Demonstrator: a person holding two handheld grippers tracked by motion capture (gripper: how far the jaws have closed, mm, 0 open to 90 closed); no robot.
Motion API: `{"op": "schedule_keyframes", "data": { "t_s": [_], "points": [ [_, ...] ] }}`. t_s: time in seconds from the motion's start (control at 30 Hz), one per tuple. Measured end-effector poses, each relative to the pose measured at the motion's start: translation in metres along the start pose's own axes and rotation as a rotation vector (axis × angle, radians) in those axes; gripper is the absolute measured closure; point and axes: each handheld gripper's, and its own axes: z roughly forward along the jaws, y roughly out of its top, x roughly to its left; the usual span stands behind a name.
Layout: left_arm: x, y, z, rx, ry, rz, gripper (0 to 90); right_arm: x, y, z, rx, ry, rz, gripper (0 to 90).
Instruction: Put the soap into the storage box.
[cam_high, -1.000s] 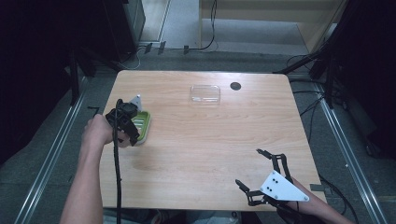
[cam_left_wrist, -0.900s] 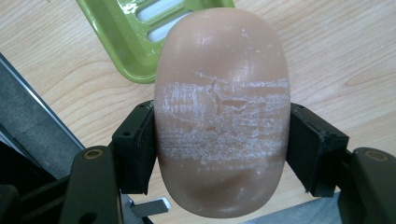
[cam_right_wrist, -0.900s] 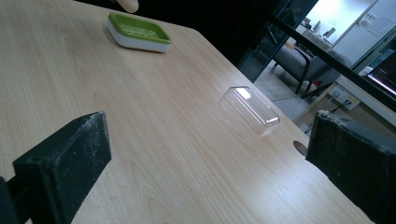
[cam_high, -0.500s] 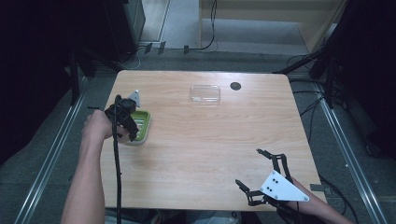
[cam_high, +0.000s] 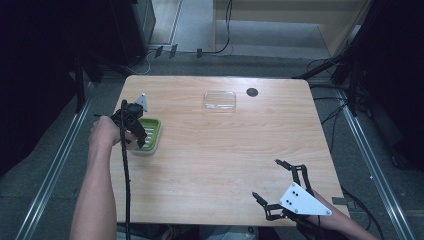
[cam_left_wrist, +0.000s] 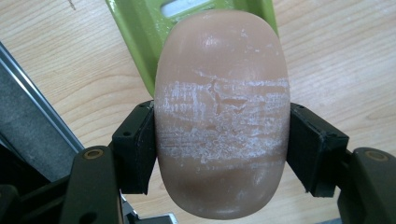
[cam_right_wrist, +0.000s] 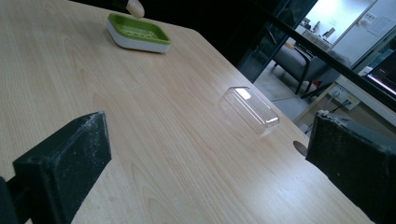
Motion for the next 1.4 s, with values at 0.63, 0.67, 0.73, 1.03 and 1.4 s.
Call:
{"op": "schedule_keyframes", "data": {
  "t_s": [0.63, 0.67, 0.73, 1.03, 1.4],
  "points": [
    [0.000, 0.015, 0.000, -0.022, 0.007, -0.015, 33.6, 0.000, 0.000, 0.000, 0.000, 0.000, 0.005, 0.0],
    [0.001, 0.016, 0.001, -0.020, 0.009, -0.017, 33.6, 0.000, 0.000, 0.000, -0.001, 0.000, 0.002, 0.0],
    [0.002, 0.017, 0.001, -0.019, 0.010, -0.021, 33.6, 0.000, 0.000, 0.000, -0.001, 0.001, 0.003, 0.0],
    [0.002, 0.022, 0.006, -0.024, 0.010, -0.023, 33.6, 0.000, 0.000, 0.000, -0.002, 0.000, 0.006, 0.0],
    [0.001, 0.030, 0.008, -0.030, 0.008, -0.019, 33.6, -0.001, 0.000, 0.000, -0.002, 0.000, 0.008, 0.0]
  ]
}}
